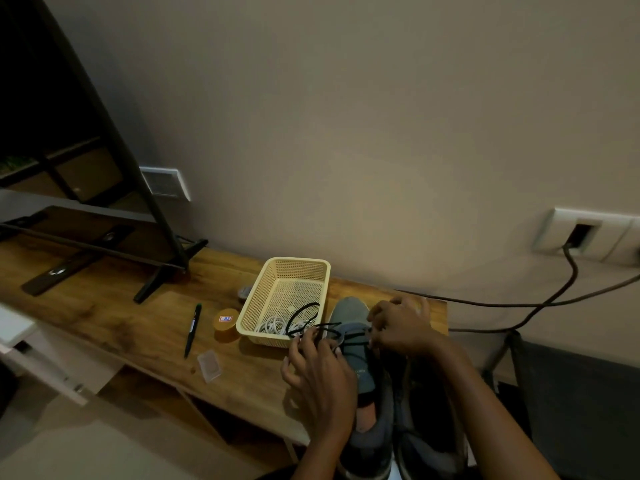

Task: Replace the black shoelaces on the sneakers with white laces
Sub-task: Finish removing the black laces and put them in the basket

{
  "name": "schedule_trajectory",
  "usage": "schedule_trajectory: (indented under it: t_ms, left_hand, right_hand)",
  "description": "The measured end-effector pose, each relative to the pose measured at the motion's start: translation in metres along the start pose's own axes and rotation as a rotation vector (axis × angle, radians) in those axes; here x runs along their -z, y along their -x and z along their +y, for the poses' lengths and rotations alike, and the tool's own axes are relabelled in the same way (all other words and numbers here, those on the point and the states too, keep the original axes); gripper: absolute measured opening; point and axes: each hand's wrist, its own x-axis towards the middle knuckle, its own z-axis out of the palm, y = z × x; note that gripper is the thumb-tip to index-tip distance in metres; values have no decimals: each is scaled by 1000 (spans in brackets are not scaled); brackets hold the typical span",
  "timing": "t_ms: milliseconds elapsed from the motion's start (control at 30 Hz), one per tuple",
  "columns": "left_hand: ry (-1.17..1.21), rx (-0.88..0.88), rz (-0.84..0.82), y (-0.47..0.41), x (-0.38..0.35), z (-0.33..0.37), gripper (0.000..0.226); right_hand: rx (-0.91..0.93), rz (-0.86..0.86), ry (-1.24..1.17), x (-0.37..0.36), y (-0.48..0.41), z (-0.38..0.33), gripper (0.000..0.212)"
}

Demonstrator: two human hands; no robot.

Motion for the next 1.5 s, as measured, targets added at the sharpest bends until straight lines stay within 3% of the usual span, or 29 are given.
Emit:
schedule_trajectory:
  t_ms: [100,200,500,633,733,833,933,1100,1233,1500]
  left_hand:
    - [3,6,-10,0,0,-1,29]
    - [22,-2,-14,-1,0,-1,30]
    - [-20,57,-68,-3,4,0,28]
    - [-22,-9,-97,-2,9,2,29]
    - [-6,-41,-94,-9,10,6,35]
    - [-56,-186,-138,-26,15,15,33]
    - [-113,-263,-349,-43,18,24,28]
    - [-193,-251,-522,-57,11,32,23]
    - [-224,-251,-519,-58,6,35,23]
    - [-171,-231,-462,-59,-3,36,29]
  right_hand:
    - [-15,-1,-1,-3,-3,-9,23]
    - [23,-30,151,-16,-8,-24,31]
    - [97,-7,184,-12,-6,-21,20]
    - [-75,201,29,10,-3,2,20]
    - [-283,285,71,12,-4,16,38]
    - [-297,333,103,3,-5,11,34]
    - [-155,254,160,-11,-8,-1,30]
    - [-141,118,171,-24,-8,-1,43]
    - [-163,91,88,-30,-8,1,46]
    - [-247,210,73,-32,-6,-7,37]
